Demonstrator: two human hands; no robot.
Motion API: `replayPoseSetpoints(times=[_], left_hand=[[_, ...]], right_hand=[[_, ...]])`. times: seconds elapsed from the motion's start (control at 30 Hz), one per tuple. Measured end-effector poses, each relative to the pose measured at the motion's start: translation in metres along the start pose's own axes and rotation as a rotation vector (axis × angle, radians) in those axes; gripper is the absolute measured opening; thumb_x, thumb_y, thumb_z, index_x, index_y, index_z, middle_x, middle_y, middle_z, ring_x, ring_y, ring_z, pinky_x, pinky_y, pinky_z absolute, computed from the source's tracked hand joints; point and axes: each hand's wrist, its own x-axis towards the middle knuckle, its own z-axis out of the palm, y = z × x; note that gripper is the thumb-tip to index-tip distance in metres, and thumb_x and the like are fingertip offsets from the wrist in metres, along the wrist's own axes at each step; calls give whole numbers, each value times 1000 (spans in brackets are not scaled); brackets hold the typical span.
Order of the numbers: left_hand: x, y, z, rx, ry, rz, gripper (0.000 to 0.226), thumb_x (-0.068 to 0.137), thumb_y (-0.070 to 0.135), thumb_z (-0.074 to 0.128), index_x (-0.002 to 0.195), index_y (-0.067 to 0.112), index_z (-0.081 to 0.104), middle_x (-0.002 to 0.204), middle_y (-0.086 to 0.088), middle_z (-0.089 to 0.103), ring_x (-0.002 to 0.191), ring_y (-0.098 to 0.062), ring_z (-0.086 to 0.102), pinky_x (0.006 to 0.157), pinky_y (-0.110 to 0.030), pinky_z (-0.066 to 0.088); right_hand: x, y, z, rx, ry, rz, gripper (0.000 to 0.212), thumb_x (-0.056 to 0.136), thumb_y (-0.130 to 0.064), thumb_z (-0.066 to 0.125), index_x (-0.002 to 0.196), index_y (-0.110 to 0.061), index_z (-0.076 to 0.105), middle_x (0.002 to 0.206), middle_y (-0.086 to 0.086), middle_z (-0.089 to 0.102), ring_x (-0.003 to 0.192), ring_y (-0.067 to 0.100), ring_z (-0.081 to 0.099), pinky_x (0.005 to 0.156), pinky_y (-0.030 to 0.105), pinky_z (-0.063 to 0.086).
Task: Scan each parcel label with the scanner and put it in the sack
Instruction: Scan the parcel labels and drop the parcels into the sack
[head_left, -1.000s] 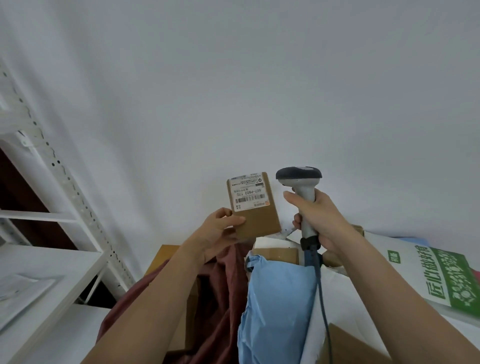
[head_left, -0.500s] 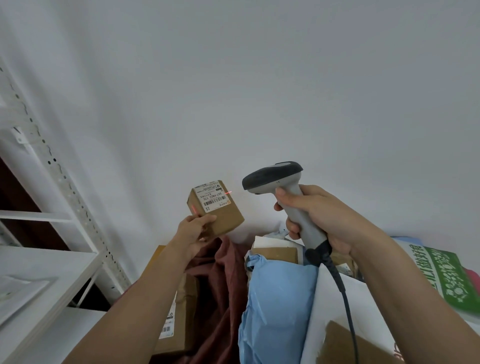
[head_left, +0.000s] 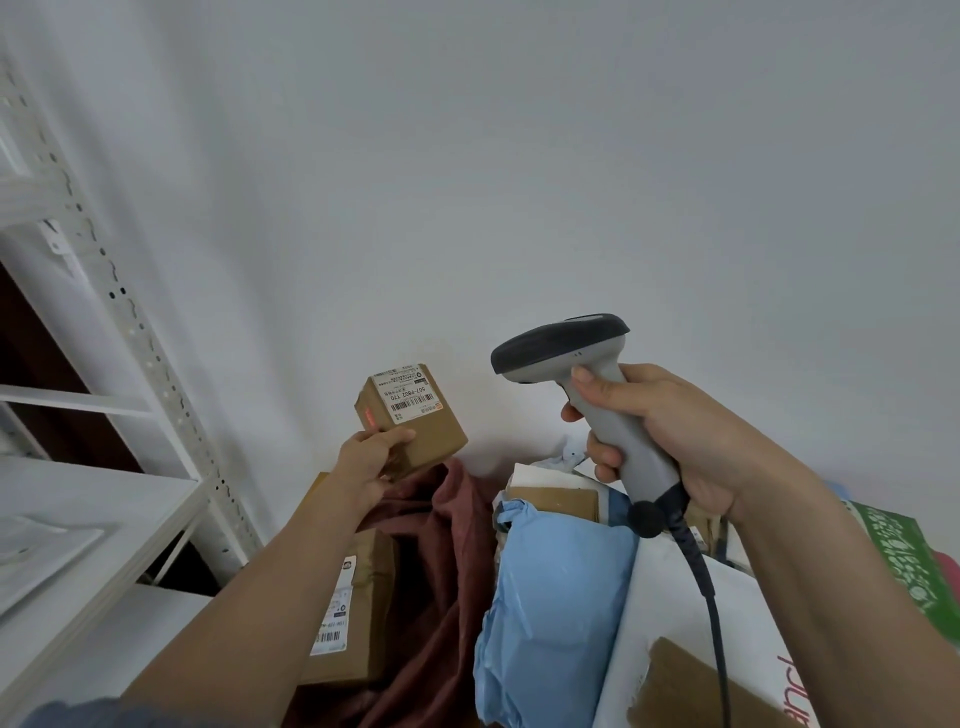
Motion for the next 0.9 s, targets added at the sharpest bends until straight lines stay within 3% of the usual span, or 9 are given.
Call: replayPoseSetpoints(times=[0.2,0.37,0.47,0.53,0.6,0.67,0.77,0.83,0.9], left_hand=[[0,-1,-19,305,85,-48,31,79,8,74,104,8,55,97,-13,64,86,-30,64,76,-46,58],[2,-15,-32,649,88,-109,36,79,11,76,102,3,49,86,-13,62,71,-26,63,50,-31,51],[10,-37,-35,765,133,-103,50,77,16,77,113,0,46,99,-16,62,86,-29,64,67,-39,58],[18,-56,-39,1008,161,-104,66,82,30,73,132,-2,44,122,-19,57,110,-33,57,90,-41,52],[19,-72,-39,1191,128,-125,65,85,37,70,132,-1,49,132,-19,54,123,-35,49,98,-38,45],[25,-91,-34,1143,18,-154,52,85,26,74,124,-5,57,120,-19,62,107,-32,60,80,-32,53],[26,-115,-25,1052,-119,-253,49,88,14,71,126,-11,54,110,-19,62,73,-27,60,43,-26,47],[31,-126,-19,1048,-130,-214,41,87,14,69,120,-8,58,114,-22,63,84,-32,62,53,-29,48],[33,-129,-10,966,-110,-106,23,87,19,68,99,-1,66,92,-16,67,81,-29,63,64,-33,48]], right_hand=[[13,10,-2,-40,33,40,45,78,-41,73,103,-5,63,98,9,64,47,15,47,47,27,48],[25,26,2,-54,48,115,39,86,-37,69,105,-4,62,99,10,64,47,14,49,47,28,47],[31,34,5,-63,54,145,39,87,-38,68,103,-3,61,93,11,61,46,13,49,46,25,48],[34,39,5,-46,65,156,36,89,-36,68,100,-2,62,87,9,62,45,14,48,46,24,47],[37,46,4,-52,90,170,35,89,-35,67,99,-1,63,75,3,63,44,14,47,45,24,46],[40,53,0,-60,118,184,38,89,-36,67,100,1,63,71,3,63,43,14,47,46,26,47],[43,63,-7,-46,159,208,34,88,-37,69,100,-4,66,89,7,65,45,14,48,49,28,48],[43,68,-14,-26,187,223,33,88,-37,69,101,-7,67,95,7,65,45,14,47,49,28,49],[41,71,-22,-7,221,233,33,88,-36,69,102,-6,65,97,8,66,45,14,47,48,28,48]])
